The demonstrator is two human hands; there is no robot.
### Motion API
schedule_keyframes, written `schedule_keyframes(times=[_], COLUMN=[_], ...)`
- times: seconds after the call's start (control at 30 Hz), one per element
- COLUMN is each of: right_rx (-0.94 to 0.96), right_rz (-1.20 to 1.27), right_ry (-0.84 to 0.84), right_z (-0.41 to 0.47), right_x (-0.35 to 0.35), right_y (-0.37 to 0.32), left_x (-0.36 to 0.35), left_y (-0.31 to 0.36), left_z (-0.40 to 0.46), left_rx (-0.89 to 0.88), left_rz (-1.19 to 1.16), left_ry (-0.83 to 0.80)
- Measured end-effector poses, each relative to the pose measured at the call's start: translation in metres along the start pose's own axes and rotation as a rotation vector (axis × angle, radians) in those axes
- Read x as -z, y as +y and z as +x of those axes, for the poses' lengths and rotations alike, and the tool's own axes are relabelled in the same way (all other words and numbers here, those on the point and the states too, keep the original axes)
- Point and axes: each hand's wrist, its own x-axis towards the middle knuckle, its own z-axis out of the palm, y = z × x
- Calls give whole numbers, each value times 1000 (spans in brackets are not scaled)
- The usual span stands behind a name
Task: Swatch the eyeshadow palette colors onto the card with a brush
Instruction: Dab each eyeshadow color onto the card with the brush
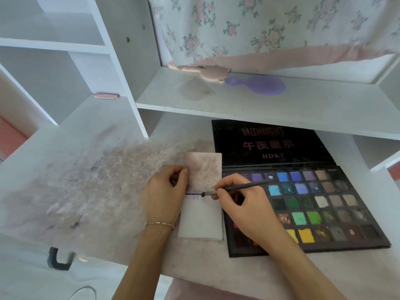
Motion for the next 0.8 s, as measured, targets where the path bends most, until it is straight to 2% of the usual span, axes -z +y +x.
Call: schedule_keyframes(times=[0.8], right_rx=[13], right_rz=[-132], right_ry=[-37], right_z=[2], right_x=[-3], right_y=[3], left_x=[1], left_y=[1], left_z=[-1], left_rx=[-3], left_rz=[15], left_ry=[-7])
